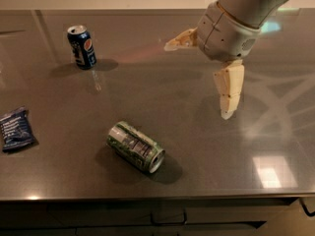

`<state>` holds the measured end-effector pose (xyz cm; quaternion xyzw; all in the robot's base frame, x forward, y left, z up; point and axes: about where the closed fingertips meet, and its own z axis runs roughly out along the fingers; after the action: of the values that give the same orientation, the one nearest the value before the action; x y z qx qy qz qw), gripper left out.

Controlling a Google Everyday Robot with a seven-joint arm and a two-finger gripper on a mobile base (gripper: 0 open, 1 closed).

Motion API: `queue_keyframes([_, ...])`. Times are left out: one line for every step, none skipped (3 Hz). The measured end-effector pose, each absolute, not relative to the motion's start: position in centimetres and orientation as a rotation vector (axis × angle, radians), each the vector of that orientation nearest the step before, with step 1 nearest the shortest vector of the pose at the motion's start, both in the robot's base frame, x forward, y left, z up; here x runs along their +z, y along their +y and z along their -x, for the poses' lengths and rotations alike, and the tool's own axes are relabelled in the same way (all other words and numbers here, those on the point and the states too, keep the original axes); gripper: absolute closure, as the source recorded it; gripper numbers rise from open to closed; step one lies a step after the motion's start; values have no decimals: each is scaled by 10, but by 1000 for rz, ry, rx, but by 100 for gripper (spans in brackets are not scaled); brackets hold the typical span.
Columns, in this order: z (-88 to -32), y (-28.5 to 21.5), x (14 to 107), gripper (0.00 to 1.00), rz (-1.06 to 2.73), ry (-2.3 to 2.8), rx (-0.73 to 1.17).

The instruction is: Place green can upright

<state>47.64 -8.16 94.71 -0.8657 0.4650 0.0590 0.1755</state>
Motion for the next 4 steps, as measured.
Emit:
queue_keyframes([-467, -64, 949, 0, 2555, 1045, 150])
queue_keyframes([-452, -52, 946, 0, 2646, 760, 128])
queue_keyframes([-438, -43, 939, 0, 2700, 494, 112])
queue_keyframes([-429, -34, 922, 0, 2752, 221, 80])
